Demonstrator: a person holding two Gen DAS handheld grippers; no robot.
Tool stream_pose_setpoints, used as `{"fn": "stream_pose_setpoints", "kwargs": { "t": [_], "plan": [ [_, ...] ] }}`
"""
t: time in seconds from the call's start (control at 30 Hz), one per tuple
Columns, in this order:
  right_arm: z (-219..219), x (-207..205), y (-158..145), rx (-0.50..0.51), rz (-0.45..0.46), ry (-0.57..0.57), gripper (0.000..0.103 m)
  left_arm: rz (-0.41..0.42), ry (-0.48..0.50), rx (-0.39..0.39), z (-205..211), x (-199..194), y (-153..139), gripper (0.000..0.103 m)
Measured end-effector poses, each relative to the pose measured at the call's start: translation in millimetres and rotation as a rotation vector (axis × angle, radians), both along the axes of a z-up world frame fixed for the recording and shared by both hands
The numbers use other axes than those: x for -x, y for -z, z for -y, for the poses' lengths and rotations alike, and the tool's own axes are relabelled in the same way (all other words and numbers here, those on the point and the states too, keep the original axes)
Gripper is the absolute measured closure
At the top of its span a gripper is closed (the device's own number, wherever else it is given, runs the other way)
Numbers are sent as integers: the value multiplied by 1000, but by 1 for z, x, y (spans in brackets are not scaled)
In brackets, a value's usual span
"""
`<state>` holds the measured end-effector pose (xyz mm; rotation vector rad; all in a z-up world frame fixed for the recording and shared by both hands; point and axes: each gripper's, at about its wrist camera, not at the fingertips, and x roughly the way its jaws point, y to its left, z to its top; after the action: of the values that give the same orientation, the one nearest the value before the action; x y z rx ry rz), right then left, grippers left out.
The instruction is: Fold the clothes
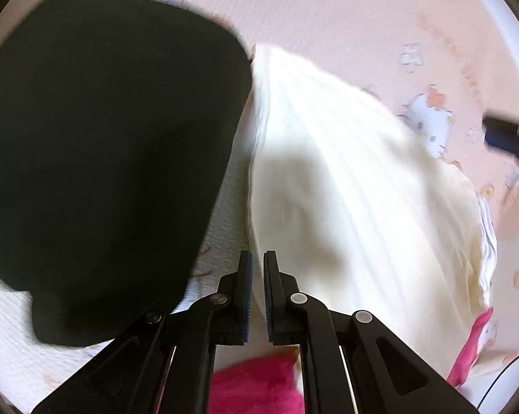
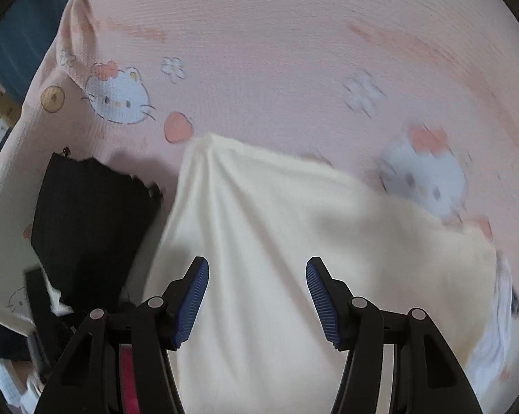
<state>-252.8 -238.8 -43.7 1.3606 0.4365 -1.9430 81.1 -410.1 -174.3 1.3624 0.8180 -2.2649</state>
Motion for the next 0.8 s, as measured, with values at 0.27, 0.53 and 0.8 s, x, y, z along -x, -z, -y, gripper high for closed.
{"fn": "stream_pose_setpoints", "kwargs": {
  "t": [0.27,0.53,0.8],
  "plan": [
    [-59,-51,15,15,82,81,44,5,119,-39,2,-47,-15,98],
    [-44,-110,26,50,134,29,44,40,185,-98,39,-65,-7,98],
    [-15,-138,59,65,221,51,44,7,186,-93,72,-123,-9,98]
  ]
}}
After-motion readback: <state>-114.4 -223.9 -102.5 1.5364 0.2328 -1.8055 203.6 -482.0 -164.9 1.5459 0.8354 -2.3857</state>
